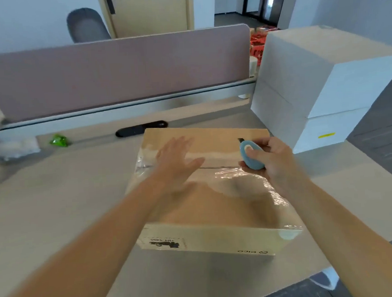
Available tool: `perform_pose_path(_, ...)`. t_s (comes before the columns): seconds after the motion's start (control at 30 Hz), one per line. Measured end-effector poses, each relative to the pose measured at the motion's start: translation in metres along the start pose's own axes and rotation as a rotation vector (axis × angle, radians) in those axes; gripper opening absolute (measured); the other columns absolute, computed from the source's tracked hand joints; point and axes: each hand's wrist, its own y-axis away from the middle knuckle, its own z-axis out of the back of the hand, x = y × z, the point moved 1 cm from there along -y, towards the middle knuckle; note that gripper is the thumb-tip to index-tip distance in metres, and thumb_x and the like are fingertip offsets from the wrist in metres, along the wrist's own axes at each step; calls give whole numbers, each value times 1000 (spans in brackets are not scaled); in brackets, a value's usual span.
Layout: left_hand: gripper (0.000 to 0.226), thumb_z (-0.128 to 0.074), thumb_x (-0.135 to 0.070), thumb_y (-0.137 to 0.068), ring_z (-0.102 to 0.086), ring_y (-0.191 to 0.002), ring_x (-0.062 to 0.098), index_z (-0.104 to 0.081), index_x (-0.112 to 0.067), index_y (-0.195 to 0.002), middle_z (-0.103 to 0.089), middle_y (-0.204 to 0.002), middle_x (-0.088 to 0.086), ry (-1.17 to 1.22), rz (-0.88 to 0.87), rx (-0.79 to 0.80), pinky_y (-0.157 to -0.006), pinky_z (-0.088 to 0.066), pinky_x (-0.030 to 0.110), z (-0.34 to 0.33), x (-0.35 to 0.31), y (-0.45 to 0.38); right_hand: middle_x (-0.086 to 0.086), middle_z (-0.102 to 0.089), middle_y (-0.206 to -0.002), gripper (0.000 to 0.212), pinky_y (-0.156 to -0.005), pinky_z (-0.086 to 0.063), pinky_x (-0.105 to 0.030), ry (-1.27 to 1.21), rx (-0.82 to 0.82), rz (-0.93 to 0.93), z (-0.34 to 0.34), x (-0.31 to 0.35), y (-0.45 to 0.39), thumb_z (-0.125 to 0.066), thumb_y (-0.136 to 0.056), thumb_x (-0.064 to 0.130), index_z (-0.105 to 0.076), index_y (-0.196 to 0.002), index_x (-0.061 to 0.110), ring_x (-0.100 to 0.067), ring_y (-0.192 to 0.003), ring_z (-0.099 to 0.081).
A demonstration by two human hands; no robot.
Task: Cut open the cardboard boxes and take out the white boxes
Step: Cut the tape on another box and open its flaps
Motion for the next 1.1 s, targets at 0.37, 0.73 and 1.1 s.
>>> perform_pose_path(0.37,91,-67,-50,-76,4,-144,18,-8,-42,-145,3,-157,-2,37,-7,267,-115,-6,40,48,128,6,6,-56,-79,15,-58,-48,-11,379,145,147,-144,-26,-14,-63,-83,4,-60,-90,18,-10,-65,-52)
perform_pose_path(0.73,98,-66,-57,-71,9,-144,20,-3,-44,-145,7,-157,-2,46,-147,354,-114,-2,44,39,154,-12,12,-54,-84,21,-64,-33,1,816,191,277,-186,-36,-17,-58,-85,3,-64,-103,12,-5,-77,-49)
perform_pose_path(1.1,100,-63,-63,-68,5,-144,24,-3,-43,-145,2,-157,4,61,-174,357,-114,-4,47,35,159,-15,9,-53,-90,24,-68,-33,-2,1018,302,307,-193,-25,-19,-54,-83,-4,-65,-97,13,-11,-86,-50)
